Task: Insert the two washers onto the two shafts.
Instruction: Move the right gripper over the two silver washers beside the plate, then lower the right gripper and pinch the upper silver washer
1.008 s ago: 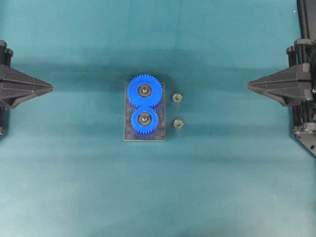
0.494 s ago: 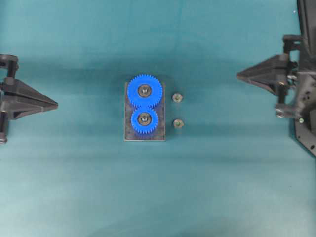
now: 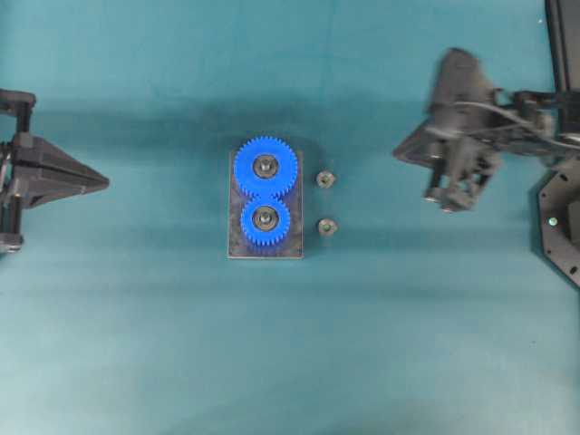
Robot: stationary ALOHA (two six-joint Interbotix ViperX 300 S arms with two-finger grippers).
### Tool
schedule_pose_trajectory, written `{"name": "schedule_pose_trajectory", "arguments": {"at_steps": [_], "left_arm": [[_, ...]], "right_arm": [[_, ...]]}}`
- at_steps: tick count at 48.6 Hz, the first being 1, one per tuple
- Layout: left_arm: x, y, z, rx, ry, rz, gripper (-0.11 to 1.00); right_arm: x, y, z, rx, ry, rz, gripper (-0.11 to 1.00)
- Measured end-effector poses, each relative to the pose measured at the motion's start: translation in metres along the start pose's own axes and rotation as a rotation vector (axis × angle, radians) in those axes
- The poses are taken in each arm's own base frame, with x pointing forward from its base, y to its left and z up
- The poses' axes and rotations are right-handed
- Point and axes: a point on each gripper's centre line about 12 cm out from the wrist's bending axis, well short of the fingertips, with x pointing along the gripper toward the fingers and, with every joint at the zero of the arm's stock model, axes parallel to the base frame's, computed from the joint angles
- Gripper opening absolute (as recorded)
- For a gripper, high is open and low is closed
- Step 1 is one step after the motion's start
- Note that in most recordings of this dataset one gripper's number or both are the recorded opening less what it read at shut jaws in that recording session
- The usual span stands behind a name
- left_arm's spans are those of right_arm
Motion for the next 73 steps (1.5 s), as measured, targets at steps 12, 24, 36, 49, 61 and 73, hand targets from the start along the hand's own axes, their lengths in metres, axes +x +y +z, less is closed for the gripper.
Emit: {"name": "schedule_pose_trajectory", "arguments": {"at_steps": [12,24,36,49,61,73], "left_arm": [[0.006,0.0,0.004,0.029,0.014,0.001,0.0],[0.007,0.002,0.008,0.04,0.008,0.009,0.0],[0.009,0.002,0.007,0.038,0.019,0.008,0.0],[0.01,0.002,0.006,0.039,0.025,0.008,0.0],[0.01,0.002,0.006,0.039,0.023,0.01,0.0],[0.01,0.002,0.007,0.036,0.02,0.01,0.0]], "right_arm": [[0.045,-0.001,0.011,-0.083,0.104,-0.015,0.02],[0.074,-0.002,0.017,-0.164,0.125,-0.013,0.02],[0.086,-0.001,0.026,-0.173,0.119,-0.013,0.44],[0.093,-0.002,0.024,-0.173,0.134,-0.013,0.81],[0.105,0.003,0.015,-0.186,0.171,-0.005,0.79],[0.119,0.013,0.015,-0.208,0.186,0.009,0.78]]}}
